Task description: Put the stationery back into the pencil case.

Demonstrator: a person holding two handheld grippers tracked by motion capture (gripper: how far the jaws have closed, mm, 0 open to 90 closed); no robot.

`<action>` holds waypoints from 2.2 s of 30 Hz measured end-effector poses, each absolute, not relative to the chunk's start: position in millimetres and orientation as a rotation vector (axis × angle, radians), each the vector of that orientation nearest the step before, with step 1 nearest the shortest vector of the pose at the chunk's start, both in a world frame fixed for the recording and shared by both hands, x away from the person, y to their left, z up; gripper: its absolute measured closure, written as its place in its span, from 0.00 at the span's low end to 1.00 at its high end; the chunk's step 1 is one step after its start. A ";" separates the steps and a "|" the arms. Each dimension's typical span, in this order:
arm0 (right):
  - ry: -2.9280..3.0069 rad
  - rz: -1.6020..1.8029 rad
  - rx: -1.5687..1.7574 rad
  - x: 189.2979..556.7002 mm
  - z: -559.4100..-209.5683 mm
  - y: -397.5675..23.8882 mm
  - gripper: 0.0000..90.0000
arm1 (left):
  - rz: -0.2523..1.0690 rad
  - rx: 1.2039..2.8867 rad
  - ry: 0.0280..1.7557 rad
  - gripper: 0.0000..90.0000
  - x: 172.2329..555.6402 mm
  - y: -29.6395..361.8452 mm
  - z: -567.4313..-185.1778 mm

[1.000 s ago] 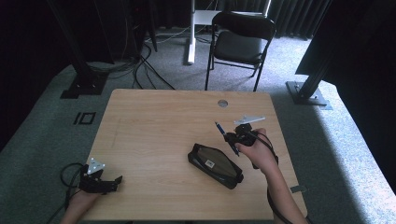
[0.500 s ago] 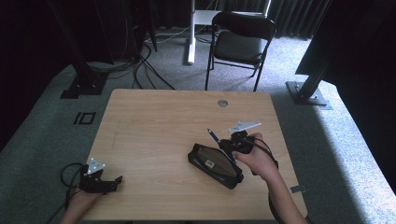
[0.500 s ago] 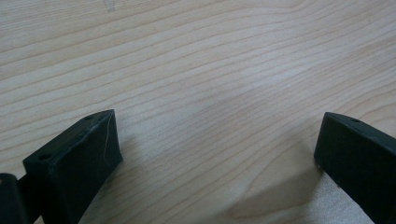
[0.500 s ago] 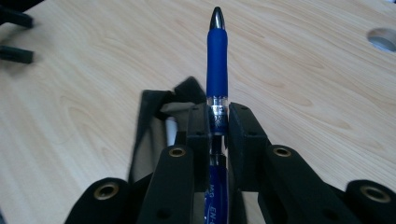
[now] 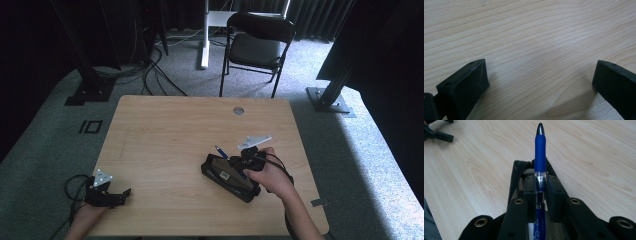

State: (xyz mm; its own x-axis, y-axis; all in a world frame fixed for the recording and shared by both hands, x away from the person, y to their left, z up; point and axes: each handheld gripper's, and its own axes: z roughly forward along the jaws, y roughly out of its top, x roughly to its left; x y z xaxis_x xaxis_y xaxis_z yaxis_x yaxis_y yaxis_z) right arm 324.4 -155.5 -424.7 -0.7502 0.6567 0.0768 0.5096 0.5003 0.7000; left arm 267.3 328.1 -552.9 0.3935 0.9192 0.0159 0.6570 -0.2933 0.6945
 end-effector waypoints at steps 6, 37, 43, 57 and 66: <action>2.577 1.036 0.998 325.9 -434.6 -151.0 0.88 | 0.561 2.051 1.343 0.01 267.3 328.1 -552.8; 2.724 0.832 1.003 342.5 -475.0 -130.9 0.88 | 0.560 2.055 1.341 0.01 267.3 328.3 -552.7; 2.746 0.790 0.995 346.1 -479.7 -126.0 0.88 | 0.560 2.054 1.341 0.01 267.3 328.3 -552.7; 2.804 0.697 0.981 348.4 -490.4 -116.9 0.88 | 0.560 2.054 1.341 0.01 267.3 328.3 -552.7; 2.816 0.723 1.004 350.5 -492.6 -115.4 0.83 | 0.561 2.053 1.342 0.01 267.3 328.3 -552.7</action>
State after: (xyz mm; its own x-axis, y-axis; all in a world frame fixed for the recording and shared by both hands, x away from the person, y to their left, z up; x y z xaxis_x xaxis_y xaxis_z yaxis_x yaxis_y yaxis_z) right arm 350.5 -115.4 -492.6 -0.7849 0.6126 0.0929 0.5816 0.6768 0.4513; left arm 267.3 328.3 -552.7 0.3954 0.9184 0.0170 0.6574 -0.2958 0.6930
